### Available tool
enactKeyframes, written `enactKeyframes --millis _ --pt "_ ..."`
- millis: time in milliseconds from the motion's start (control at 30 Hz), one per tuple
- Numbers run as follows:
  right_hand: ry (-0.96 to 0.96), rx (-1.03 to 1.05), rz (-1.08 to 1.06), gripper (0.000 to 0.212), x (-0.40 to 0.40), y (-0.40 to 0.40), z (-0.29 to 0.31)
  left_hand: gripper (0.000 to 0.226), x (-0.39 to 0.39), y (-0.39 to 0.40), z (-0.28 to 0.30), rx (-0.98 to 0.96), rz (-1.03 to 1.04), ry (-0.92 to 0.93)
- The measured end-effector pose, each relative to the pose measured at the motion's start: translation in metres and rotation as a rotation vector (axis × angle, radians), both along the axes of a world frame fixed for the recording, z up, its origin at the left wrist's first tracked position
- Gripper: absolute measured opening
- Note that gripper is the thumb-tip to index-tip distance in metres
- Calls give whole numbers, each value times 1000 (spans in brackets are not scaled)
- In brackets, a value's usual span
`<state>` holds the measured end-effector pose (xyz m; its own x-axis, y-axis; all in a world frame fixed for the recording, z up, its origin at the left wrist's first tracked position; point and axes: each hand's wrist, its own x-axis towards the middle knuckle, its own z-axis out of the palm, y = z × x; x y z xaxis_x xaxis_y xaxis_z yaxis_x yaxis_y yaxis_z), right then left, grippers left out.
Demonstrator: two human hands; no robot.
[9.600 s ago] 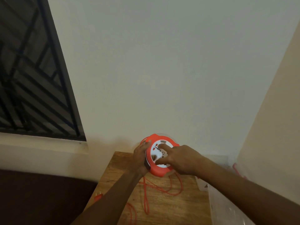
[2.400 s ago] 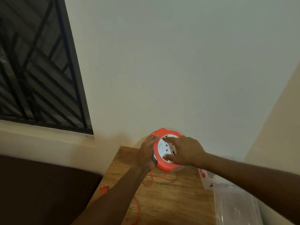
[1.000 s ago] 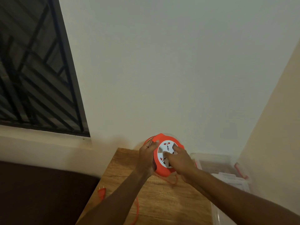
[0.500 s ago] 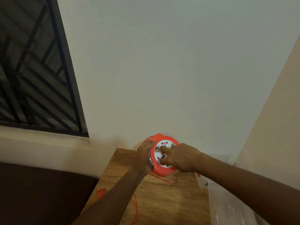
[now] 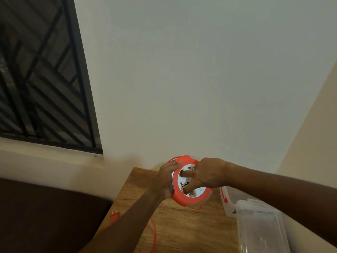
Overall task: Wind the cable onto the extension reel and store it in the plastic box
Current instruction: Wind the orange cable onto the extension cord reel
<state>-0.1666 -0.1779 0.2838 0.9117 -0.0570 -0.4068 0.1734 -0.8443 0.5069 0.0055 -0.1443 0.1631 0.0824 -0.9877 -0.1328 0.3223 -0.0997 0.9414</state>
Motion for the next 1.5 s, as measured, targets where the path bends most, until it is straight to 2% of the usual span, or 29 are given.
enactKeyframes --millis 67,133,667,867,1000,1067,1200,1300,1400,1500 --pt "16 1 25 77 0 1 2 50 -2 2 1 22 -16 24" --pt "36 -14 52 78 1 1 2 44 -3 2 -1 51 -28 58" --pt "40 -65 228 79 0 1 2 45 -7 12 10 90 -132 110" --pt "83 -75 206 79 -7 -2 1 38 -2 12 10 116 -181 135" --pt "143 -112 147 69 0 6 -1 45 -5 9 11 118 -185 94" --pt "134 -156 157 70 2 9 -6 44 -4 9 11 113 -172 64" --pt "-64 -92 11 78 -1 2 -19 38 0 8 9 60 -106 76" --pt "-242 6 -264 72 -1 4 -32 42 0 6 6 21 -10 115" --pt "-549 123 -630 67 -2 16 -43 34 -4 8 11 -6 79 161" --pt "-986 396 -986 71 7 33 -60 31 -13 8 16 -69 135 162"
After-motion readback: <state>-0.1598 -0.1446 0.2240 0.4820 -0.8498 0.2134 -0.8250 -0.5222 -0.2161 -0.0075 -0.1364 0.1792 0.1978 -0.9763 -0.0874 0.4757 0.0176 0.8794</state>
